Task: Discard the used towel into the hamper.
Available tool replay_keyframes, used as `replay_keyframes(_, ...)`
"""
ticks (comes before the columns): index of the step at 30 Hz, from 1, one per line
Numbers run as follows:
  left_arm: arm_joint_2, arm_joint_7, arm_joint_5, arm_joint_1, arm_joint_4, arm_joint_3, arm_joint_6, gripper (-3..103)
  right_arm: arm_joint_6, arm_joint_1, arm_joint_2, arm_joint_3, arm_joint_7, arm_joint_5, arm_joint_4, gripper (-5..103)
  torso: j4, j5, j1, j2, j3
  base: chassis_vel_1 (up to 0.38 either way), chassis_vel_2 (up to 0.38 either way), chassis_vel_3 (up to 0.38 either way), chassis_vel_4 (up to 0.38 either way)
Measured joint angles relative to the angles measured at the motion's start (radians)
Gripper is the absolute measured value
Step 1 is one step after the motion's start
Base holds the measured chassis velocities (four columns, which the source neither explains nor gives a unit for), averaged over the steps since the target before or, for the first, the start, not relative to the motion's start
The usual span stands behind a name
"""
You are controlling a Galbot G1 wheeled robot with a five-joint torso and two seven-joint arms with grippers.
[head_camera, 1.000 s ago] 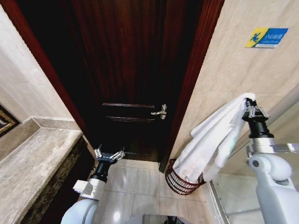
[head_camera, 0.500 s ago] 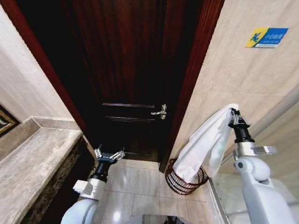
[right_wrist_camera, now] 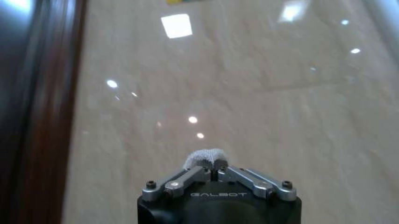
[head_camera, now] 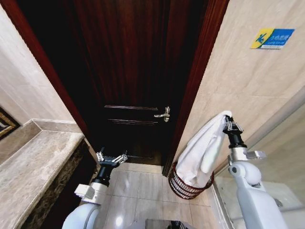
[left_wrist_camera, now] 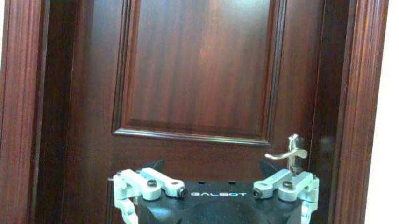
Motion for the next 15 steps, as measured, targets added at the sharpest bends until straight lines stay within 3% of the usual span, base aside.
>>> replay_keyframes(10, 0.000, 0.000, 0.000, 0.000, 0.000, 0.000, 0.000, 99, 0.088, 0.015, -0.030, 0.031, -0.031, 0.013, -0.171, 1, 0.0001, 0.0002, 0.000, 0.000, 0.000, 0.000, 0.000, 0.000, 0.000)
replay_keyframes(15, 0.000, 0.000, 0.000, 0.000, 0.000, 0.000, 0.000, 99, 0.095, 0.034, -0.027, 0.021, -0.032, 0.008, -0.196, 1, 0.0003, -0.0003, 0.000, 0.000, 0.000, 0.000, 0.000, 0.000, 0.000)
